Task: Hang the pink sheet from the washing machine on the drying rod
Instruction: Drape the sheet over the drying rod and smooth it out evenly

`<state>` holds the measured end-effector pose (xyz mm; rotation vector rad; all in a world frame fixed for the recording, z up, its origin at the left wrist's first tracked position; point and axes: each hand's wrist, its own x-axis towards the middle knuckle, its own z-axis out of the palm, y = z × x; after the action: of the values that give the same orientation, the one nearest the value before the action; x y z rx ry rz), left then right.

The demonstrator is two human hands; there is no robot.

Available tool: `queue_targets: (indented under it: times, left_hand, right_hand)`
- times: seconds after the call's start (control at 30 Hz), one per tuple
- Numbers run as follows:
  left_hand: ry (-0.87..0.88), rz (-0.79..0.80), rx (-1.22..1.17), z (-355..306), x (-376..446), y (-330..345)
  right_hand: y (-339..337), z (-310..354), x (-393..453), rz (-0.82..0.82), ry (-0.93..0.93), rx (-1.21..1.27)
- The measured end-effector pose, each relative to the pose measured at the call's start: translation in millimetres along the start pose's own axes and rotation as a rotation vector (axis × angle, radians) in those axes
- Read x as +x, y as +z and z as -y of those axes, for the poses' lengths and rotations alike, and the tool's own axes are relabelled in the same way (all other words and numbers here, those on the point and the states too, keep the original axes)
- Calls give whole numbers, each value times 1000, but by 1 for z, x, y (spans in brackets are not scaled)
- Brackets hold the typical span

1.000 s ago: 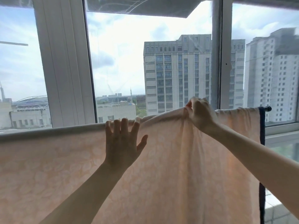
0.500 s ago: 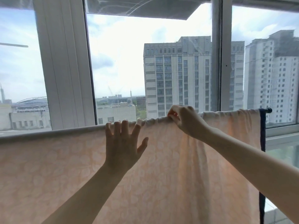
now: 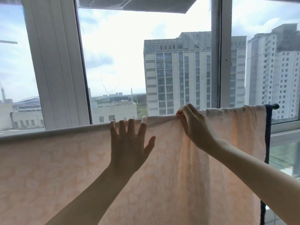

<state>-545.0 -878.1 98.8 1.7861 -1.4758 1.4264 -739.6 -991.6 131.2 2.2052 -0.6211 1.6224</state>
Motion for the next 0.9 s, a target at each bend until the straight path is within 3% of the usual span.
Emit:
queue_targets:
  times: [0.23, 0.37, 0.53, 0.63, 0.7, 0.83, 0.9]
  left_hand:
    - [27, -30, -4, -38, 13, 7]
    - [-33, -58, -62, -53, 23, 11]
    - [-91, -37, -56, -60, 28, 14]
    - [-60, 1, -9, -61, 30, 14]
    - [-39, 27, 11, -58, 30, 12]
    - [-20, 70, 42, -47, 27, 5]
    - [-17, 68, 54, -44, 26, 2]
  right_hand:
    - [-4, -11, 2, 41, -90, 17]
    - [-12, -19, 12, 187, -123, 105]
    - [-26, -29, 35, 403, 105, 434]
    - [-30, -38, 61, 489, 172, 501]
    - [-24, -42, 75, 624, 210, 518]
    - [-12, -43, 94, 1047, 300, 340]
    - [-12, -41, 99, 1107, 347, 300]
